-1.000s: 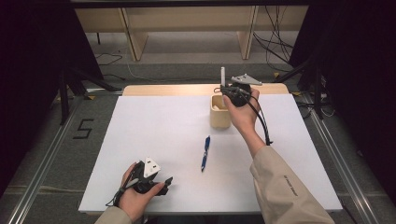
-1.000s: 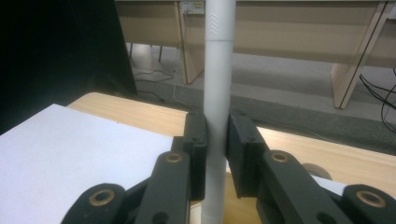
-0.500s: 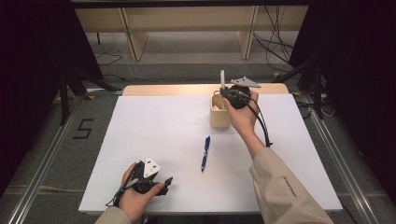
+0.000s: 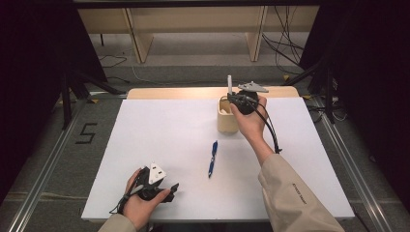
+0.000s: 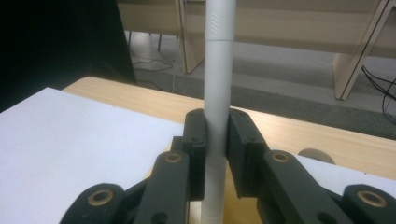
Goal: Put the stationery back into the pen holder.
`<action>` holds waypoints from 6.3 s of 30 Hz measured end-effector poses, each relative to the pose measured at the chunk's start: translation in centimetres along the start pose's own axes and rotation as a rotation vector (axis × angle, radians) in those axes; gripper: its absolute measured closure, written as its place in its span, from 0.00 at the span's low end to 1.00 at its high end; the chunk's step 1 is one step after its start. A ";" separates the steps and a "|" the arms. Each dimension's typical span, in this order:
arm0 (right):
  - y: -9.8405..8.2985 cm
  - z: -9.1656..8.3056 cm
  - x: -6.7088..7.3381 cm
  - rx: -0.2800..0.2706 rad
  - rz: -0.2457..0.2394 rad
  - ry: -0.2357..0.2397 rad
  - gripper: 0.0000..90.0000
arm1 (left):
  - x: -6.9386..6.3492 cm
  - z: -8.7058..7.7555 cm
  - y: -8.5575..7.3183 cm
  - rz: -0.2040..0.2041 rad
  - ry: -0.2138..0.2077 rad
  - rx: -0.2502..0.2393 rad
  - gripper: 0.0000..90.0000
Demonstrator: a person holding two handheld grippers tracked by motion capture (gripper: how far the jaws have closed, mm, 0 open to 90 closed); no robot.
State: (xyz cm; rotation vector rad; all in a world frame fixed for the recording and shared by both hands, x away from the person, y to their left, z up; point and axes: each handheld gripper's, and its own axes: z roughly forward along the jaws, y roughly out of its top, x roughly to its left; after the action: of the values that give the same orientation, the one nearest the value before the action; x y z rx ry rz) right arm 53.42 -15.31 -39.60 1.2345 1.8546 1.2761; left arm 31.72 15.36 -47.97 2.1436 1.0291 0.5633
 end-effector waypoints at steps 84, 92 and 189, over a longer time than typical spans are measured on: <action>-11.5 -9.3 -0.1 0.398 -0.282 0.315 0.67 | -0.7 0.4 0.1 -0.014 -0.008 -0.006 0.28; -12.1 -10.6 0.2 0.399 -0.267 0.330 0.54 | -1.5 0.6 1.7 0.001 -0.028 -0.044 0.32; -14.1 -13.8 -1.4 0.381 -0.223 0.370 0.35 | -4.1 16.2 15.5 0.309 -0.093 0.163 1.00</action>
State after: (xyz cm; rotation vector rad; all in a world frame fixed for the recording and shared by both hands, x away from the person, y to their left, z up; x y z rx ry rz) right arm 37.33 -23.82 -47.30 0.9757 2.5150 1.1152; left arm 47.27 -1.30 -47.81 2.4707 0.7180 0.5313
